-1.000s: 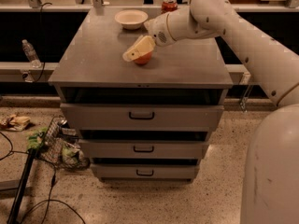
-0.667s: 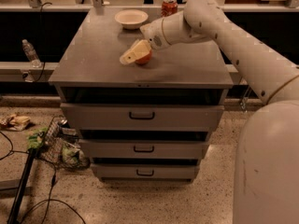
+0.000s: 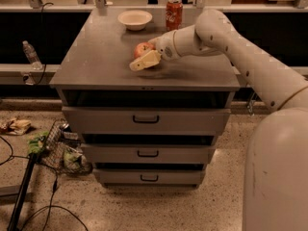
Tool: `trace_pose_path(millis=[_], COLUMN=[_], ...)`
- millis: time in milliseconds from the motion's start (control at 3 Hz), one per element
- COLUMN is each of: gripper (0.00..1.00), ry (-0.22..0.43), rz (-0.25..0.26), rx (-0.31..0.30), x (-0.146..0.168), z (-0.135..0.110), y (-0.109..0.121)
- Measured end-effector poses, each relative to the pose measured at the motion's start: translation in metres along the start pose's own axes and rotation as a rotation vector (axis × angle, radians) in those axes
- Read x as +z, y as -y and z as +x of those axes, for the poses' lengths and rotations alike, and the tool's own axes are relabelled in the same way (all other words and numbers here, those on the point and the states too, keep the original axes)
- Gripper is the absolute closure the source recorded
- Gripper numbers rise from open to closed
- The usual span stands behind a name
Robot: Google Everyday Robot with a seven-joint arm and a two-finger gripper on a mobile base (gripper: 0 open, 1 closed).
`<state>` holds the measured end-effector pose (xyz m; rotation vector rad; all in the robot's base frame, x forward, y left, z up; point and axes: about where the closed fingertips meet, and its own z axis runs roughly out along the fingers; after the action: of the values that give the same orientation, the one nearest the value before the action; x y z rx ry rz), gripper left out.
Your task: Pick apple
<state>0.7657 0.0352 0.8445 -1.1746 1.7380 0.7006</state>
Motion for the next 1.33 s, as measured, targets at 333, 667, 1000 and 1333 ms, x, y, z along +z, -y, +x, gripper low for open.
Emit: trace_pose_path(millis=[333,667,1000,1333], gripper=[0.41,0.64,0.87,1.0], ry=[0.026,0.091,0.199,0.348], rz=[-0.003,-0.021,-0.028,-0.006], rx=[0.01,0.004,-0.042,-0.125], x=[-0.001,-0.01,-0.042,-0.104], z=[0.009,0.001,-0.027,-0.067], y=[0.003,0.002,-0.008,-0.019])
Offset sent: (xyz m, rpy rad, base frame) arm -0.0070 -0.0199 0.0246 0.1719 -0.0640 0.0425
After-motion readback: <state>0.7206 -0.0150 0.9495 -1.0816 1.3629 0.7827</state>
